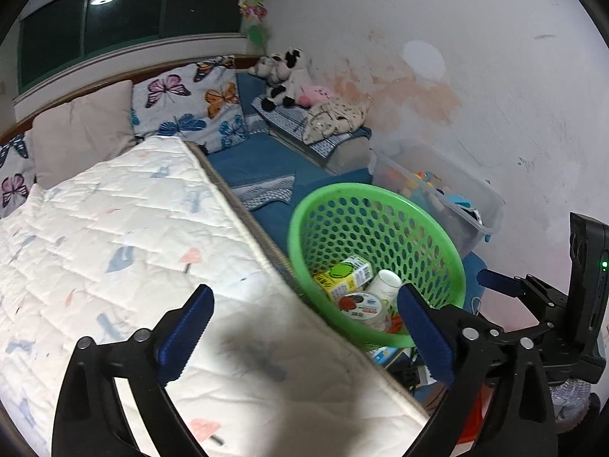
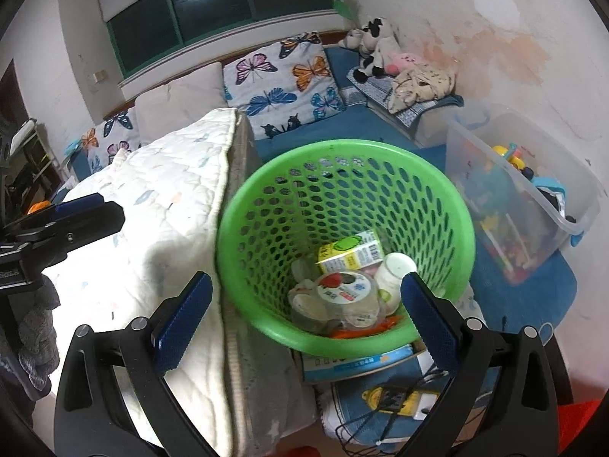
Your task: Collect trash
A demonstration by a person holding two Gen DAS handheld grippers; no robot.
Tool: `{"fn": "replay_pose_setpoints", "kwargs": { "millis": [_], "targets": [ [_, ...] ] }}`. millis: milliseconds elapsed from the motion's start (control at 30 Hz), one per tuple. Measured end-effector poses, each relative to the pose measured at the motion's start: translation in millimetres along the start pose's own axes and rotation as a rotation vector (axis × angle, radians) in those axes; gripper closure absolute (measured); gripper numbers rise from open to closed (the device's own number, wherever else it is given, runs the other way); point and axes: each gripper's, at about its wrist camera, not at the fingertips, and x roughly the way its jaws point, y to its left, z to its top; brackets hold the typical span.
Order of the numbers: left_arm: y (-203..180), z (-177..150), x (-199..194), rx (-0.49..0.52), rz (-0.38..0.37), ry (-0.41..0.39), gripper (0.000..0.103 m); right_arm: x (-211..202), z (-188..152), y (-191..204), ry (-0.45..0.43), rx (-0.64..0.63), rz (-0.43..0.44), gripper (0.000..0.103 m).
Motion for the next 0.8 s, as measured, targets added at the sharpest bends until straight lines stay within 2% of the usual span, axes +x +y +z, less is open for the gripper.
{"fn": "replay_pose_setpoints", "kwargs": {
  "millis": [233, 800],
  "targets": [
    [27.1, -15.5, -30.8, -0.043, 0.053, -0.041, 0.007, -2.2, -1.9, 28.7, -0.005, -0.035, 0.021, 0.005],
    [84.3, -63.6, -86.4, -0.141, 0.193, -0.078, 0.007, -3.6, -10.9, 87.9, -0.001, -0.104, 0.083, 0.005]
  ]
}}
